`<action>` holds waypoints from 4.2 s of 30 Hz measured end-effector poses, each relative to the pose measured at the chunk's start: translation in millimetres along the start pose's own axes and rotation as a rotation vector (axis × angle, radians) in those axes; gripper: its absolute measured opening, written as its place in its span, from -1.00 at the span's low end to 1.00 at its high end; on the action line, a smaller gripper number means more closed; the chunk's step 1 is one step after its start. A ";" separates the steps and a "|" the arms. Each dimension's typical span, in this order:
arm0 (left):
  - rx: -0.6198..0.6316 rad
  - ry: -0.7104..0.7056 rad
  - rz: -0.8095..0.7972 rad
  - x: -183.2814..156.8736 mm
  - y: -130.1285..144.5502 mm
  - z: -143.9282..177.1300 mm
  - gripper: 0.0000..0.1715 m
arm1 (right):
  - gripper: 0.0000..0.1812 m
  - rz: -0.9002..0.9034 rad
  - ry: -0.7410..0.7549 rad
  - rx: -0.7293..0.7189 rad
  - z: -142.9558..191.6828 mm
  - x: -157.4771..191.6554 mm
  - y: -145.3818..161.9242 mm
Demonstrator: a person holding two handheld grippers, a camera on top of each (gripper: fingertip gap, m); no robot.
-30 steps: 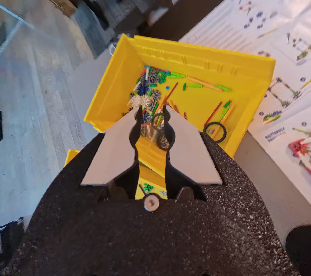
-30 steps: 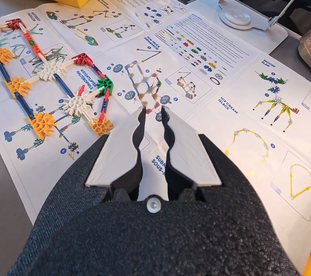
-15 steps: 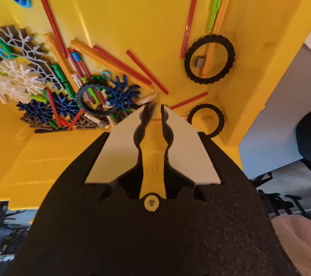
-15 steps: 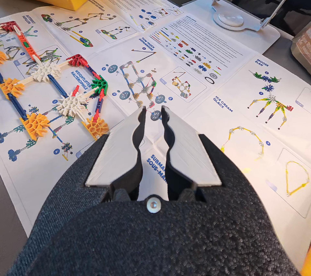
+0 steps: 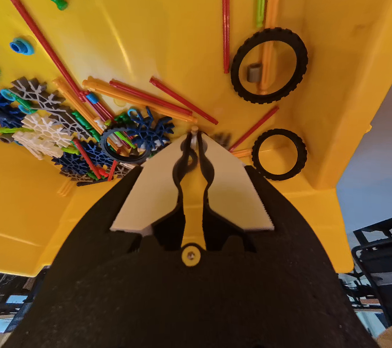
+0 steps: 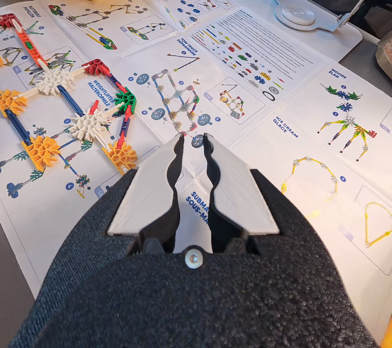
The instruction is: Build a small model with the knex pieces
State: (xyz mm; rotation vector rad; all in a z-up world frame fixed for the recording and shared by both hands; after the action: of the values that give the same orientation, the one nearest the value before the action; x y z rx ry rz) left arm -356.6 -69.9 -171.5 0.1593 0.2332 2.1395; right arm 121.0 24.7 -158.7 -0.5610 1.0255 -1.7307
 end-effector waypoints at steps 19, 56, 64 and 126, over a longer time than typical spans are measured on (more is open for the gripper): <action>-1.284 0.284 0.224 -92.3 -125.6 185.4 -0.96 | -0.69 0.182 -0.086 -0.301 20.8 46.0 -53.3; -1.170 0.035 -0.082 -210.9 -216.5 105.1 -0.66 | -0.63 0.384 -0.411 0.181 56.6 50.3 27.1; -1.000 0.001 -0.045 -202.8 -158.8 61.2 -0.70 | -0.63 0.397 -0.437 0.267 43.0 49.2 42.0; -1.013 0.015 -0.078 -210.5 -151.6 28.2 -0.72 | -1.00 0.294 -0.254 0.547 39.3 45.2 29.4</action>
State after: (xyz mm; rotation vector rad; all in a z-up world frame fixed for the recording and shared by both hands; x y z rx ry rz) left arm -112.7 -162.0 -183.6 -0.4444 -0.8179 1.9369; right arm 148.7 -35.5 -166.8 -0.2506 0.4005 -1.5391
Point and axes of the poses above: each gripper's, where its closed fingertips meet, z back along the fingers, y out of its underside, x = y × z across the jaws, the point moved 4 cm from there along z, back along the fingers, and after that the axes turned 1 degree about -z, right-handed, at the moved point
